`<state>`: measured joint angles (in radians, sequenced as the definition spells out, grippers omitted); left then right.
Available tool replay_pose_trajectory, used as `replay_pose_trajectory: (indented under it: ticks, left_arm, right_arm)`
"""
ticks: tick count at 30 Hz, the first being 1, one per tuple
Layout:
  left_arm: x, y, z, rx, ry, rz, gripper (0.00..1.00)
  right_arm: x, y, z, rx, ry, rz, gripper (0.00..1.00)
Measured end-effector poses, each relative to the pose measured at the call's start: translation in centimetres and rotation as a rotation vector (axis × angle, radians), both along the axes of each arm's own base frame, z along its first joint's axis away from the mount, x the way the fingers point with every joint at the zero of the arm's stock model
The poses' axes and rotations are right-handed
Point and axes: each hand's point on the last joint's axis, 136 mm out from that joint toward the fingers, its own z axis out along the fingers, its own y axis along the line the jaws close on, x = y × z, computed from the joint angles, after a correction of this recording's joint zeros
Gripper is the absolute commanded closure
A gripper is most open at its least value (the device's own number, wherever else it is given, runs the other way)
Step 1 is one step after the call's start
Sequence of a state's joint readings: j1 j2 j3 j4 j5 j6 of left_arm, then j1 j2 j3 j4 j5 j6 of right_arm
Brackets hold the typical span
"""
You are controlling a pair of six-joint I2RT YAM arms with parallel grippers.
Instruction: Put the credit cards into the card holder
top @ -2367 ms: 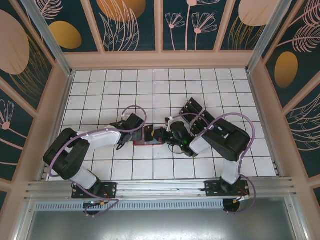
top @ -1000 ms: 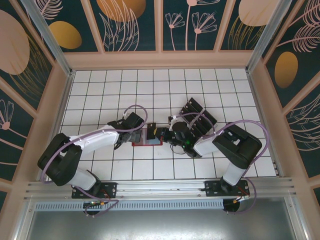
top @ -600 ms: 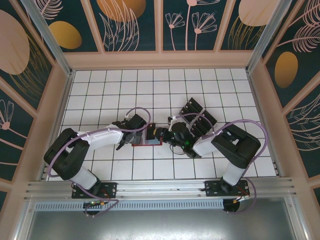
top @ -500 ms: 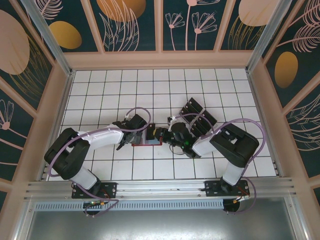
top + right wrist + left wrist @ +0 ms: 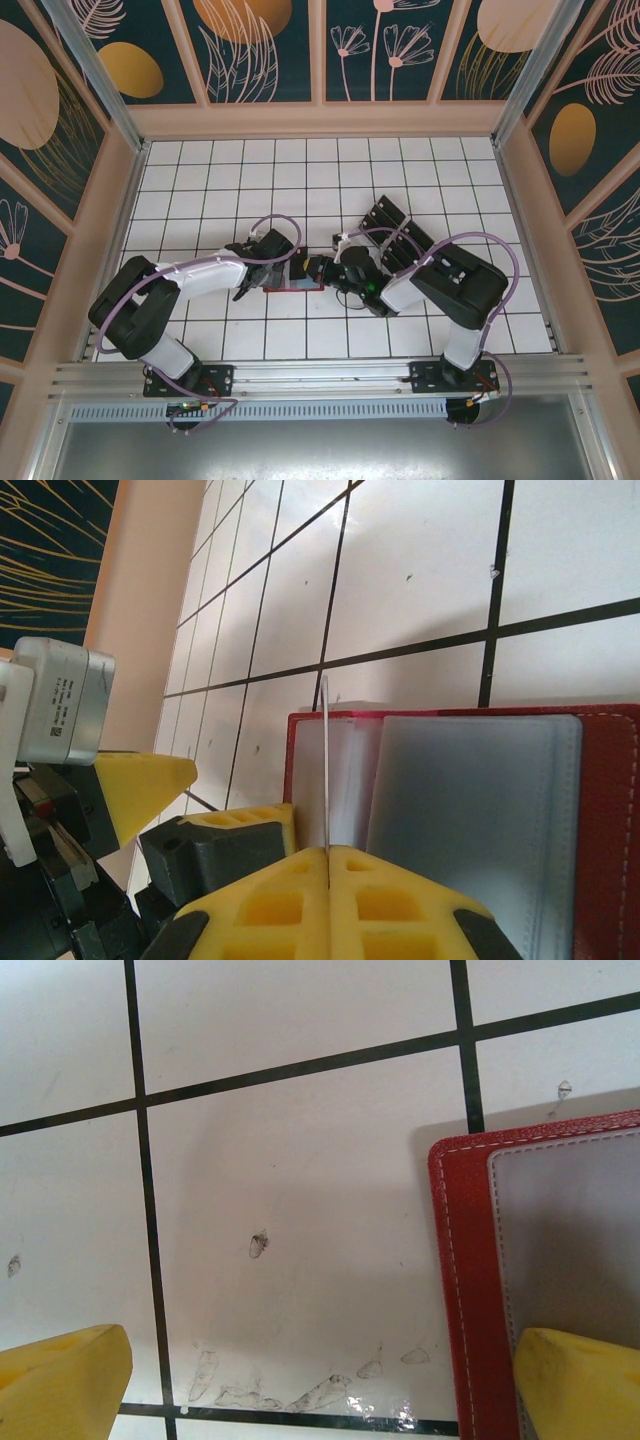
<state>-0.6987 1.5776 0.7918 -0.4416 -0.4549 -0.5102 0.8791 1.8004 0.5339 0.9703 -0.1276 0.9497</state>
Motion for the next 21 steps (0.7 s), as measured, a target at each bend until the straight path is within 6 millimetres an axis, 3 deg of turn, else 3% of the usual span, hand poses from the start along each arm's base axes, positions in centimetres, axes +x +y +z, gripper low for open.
replay_pose_trajectory:
  ticks: [21]
  left_arm:
    - [-0.04, 0.0, -0.04, -0.005, -0.003, 0.006, 0.02]
  right_arm:
    - [-0.14, 0.51, -1.04, -0.023, 0.007, -0.003, 1.0]
